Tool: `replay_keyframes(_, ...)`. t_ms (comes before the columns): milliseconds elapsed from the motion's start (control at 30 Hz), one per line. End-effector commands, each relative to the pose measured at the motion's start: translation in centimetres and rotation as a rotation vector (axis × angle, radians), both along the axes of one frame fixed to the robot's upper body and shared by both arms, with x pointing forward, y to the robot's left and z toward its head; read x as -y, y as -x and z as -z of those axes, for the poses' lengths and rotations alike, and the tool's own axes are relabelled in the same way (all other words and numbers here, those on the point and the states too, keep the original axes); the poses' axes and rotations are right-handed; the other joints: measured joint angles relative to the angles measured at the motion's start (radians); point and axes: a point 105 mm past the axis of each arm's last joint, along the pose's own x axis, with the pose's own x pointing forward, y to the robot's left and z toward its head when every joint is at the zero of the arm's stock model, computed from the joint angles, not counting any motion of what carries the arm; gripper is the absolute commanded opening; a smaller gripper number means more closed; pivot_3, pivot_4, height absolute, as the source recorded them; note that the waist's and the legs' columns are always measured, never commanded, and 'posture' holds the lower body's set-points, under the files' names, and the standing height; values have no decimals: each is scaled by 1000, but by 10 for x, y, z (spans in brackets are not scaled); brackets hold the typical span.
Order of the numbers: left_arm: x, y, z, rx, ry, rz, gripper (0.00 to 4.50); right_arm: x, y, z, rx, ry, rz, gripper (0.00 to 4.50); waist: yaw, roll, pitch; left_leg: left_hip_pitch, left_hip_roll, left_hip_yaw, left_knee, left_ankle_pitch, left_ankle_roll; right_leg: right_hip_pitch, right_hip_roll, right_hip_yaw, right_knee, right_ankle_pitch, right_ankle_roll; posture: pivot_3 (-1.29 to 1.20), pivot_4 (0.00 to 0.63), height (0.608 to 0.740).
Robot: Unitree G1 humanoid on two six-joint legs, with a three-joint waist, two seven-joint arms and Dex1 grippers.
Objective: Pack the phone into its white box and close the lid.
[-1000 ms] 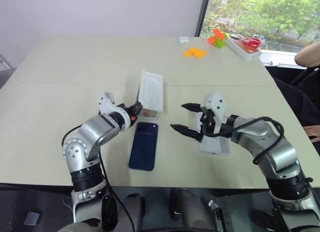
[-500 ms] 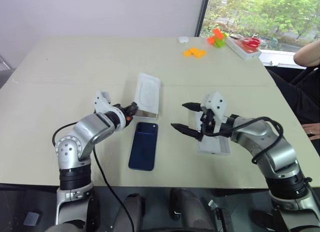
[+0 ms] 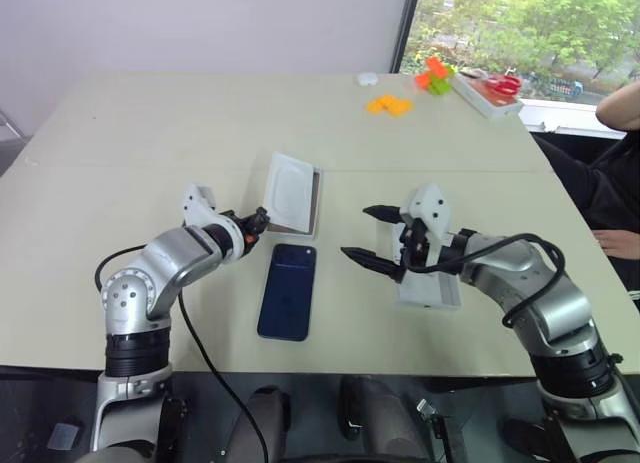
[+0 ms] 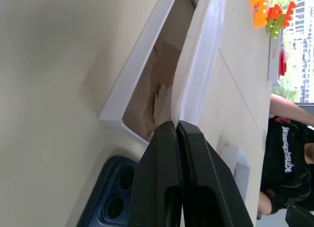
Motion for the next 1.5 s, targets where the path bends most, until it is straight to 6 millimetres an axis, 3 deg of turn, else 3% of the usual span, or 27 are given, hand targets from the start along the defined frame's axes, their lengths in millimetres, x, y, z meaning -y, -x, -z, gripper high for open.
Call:
replay_keyframes(33,4,-1,-8,29,15,27,12,-4,3,-11,51,-13,-20,4500,1,0,0,0,0,0,0,0,0,0,0,0,0,0,0,0,150,732)
replay_keyframes(200,4,-1,-8,26,11,30,12,-4,3,-11,51,-13,-18,4500,1,0,0,0,0,0,0,0,0,0,0,0,0,0,0,0,150,732)
replay_keyframes(333,3,-2,-11,44,7,31,1280,-4,3,-11,50,-13,-18,4500,1,0,0,0,0,0,0,0,0,0,0,0,0,0,0,0,150,732)
replay_keyframes(467,2,1,-21,91,17,58,3322,-4,3,-12,52,-14,-20,4500,0,0,0,0,0,0,0,0,0,0,0,0,0,-1,1,0,150,732)
replay_keyframes(767,-21,14,-38,210,-80,115,3322,-5,2,-13,52,-15,-22,4500,-1,2,1,-1,1,0,-1,0,0,-1,0,0,0,-1,1,0,150,732)
replay_keyframes(833,-37,12,-42,265,-230,98,3322,-5,2,-13,51,-15,-22,4500,-2,2,1,-1,0,0,-1,0,0,-1,0,0,-1,-1,1,0,150,732)
replay_keyframes(900,-61,11,-40,312,-517,79,3322,-5,1,-13,50,-16,-22,4500,-5,1,2,-2,0,0,-1,0,0,-3,0,0,-1,-2,1,0,150,732)
replay_keyframes(967,-72,10,-43,389,-637,71,3322,-5,1,-13,49,-16,-23,4500,-7,3,3,-3,0,2,-2,0,-1,-4,1,0,-1,-2,1,0,150,732)
replay_keyframes(1067,-72,13,-48,484,-688,134,2485,-6,-1,-13,52,-16,-23,4500,-6,6,5,-5,0,3,-3,1,-1,-6,0,0,-2,-2,1,0,150,732)
replay_keyframes(1233,-66,9,-40,523,-785,273,53,-8,-5,-13,63,-18,-6,4500,-1,6,5,-13,1,2,-2,1,-2,-13,0,-1,-2,-1,1,0,150,732)
replay_keyframes(1500,-12,-20,-26,634,-864,539,53,-13,-8,-11,73,-27,16,4500,-2,5,5,-14,0,3,-2,1,-1,-13,0,-1,-2,-1,1,0,150,732)
